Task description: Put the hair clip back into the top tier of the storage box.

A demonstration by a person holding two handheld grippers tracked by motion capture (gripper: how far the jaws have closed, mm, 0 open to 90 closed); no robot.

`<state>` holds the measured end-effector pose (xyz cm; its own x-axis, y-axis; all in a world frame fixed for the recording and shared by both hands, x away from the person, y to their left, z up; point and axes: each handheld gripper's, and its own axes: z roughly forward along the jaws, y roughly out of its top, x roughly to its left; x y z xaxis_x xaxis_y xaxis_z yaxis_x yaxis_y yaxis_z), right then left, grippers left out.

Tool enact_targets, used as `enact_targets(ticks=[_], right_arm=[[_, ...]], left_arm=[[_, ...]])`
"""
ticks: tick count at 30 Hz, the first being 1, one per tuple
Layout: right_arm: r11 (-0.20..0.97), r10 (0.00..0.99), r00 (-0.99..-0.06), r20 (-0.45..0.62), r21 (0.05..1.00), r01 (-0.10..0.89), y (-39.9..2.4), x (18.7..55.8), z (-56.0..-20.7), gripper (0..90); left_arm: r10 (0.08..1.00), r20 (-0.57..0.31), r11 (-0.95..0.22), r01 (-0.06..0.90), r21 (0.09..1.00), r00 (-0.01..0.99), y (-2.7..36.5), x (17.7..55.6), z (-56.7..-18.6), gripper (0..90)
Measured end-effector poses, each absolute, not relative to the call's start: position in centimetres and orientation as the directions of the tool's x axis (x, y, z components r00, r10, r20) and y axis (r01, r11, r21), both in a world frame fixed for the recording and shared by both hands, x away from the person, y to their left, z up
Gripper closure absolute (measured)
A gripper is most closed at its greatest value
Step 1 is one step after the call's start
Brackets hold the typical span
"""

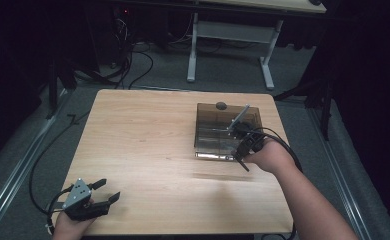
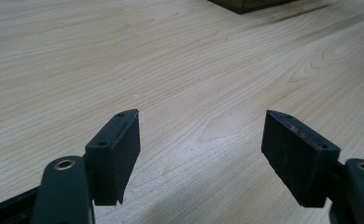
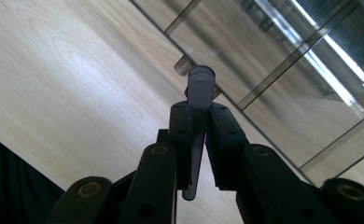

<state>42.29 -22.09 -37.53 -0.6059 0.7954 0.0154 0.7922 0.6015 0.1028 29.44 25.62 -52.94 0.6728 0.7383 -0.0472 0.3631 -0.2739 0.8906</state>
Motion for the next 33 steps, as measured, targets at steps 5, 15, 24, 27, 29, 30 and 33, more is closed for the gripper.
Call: enact_targets(ticks=[5, 15, 24, 27, 29, 30, 33], right_arm=[[0.595, 0.801, -0.599, 0.014, 0.103, 0.797, -21.9, 43.3, -37.3, 80.7], [0.602, 0.796, -0.606, -0.006, 0.127, 0.789, -21.4, 45.4, -37.2, 80.6], [0.589, 0.805, -0.593, -0.009, 0.122, 0.799, -21.3, 47.0, -38.0, 80.6], [0.601, 0.796, -0.604, -0.017, 0.13, 0.788, -21.5, 47.6, -38.2, 80.6], [0.587, 0.806, -0.591, -0.013, 0.133, 0.798, -21.5, 47.8, -38.2, 80.6], [0.587, 0.807, -0.591, -0.011, 0.137, 0.798, -21.6, 47.9, -38.2, 80.6], [0.592, 0.803, -0.596, -0.016, 0.138, 0.794, -21.6, 48.2, -38.3, 80.6]], left_arm=[[0.739, -0.052, -0.268, 0.364, 0.892, 0.672, 25.6, 29.5, -53.0, 28.6], [0.737, -0.054, -0.27, 0.367, 0.89, 0.673, 25.7, 29.5, -52.9, 28.5], [0.736, -0.055, -0.271, 0.368, 0.889, 0.675, 25.7, 29.5, -52.9, 28.5], [0.736, -0.056, -0.27, 0.369, 0.889, 0.675, 25.7, 29.5, -52.9, 28.5], [0.736, -0.056, -0.27, 0.368, 0.889, 0.675, 25.7, 29.5, -52.9, 28.5], [0.736, -0.056, -0.27, 0.368, 0.89, 0.674, 25.7, 29.5, -52.9, 28.5], [0.736, -0.056, -0.268, 0.367, 0.891, 0.674, 25.7, 29.5, -52.9, 28.5]])
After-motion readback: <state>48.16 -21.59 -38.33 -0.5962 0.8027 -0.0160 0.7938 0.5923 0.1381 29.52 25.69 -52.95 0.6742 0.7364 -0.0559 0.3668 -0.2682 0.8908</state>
